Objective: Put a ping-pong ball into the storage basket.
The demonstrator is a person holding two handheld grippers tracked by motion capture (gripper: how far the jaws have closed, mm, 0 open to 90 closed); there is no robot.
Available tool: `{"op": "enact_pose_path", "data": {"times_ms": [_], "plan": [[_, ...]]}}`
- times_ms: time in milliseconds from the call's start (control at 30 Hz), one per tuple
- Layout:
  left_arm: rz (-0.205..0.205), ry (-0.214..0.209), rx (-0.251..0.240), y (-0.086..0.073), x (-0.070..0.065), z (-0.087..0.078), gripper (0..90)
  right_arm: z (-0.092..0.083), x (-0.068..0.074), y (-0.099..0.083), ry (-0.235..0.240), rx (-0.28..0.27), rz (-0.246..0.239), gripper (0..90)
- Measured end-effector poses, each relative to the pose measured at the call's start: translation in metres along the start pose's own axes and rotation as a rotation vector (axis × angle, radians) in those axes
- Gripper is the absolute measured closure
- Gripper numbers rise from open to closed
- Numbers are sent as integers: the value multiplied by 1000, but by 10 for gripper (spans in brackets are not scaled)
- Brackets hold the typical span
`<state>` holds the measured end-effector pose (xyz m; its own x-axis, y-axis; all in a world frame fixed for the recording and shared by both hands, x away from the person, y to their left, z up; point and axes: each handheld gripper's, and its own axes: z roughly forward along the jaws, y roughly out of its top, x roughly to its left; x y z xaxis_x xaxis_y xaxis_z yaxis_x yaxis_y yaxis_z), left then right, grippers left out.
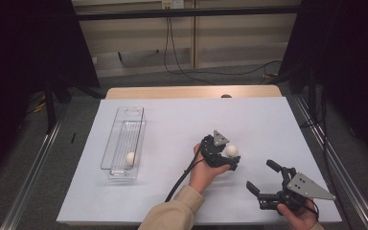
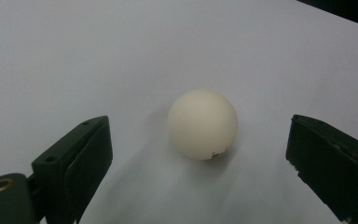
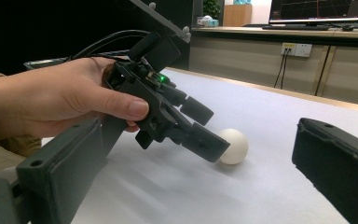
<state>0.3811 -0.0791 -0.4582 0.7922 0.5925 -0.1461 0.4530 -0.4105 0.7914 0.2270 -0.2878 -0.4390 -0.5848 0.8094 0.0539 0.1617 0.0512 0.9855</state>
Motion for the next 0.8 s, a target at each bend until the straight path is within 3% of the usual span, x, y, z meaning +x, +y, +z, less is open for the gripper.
{"op": "enact_pose_path", "data": {"times_ms": [800], "plan": [[0,-2,10,3,-3,9,71,0,0,0,0,0,2,17]]}}
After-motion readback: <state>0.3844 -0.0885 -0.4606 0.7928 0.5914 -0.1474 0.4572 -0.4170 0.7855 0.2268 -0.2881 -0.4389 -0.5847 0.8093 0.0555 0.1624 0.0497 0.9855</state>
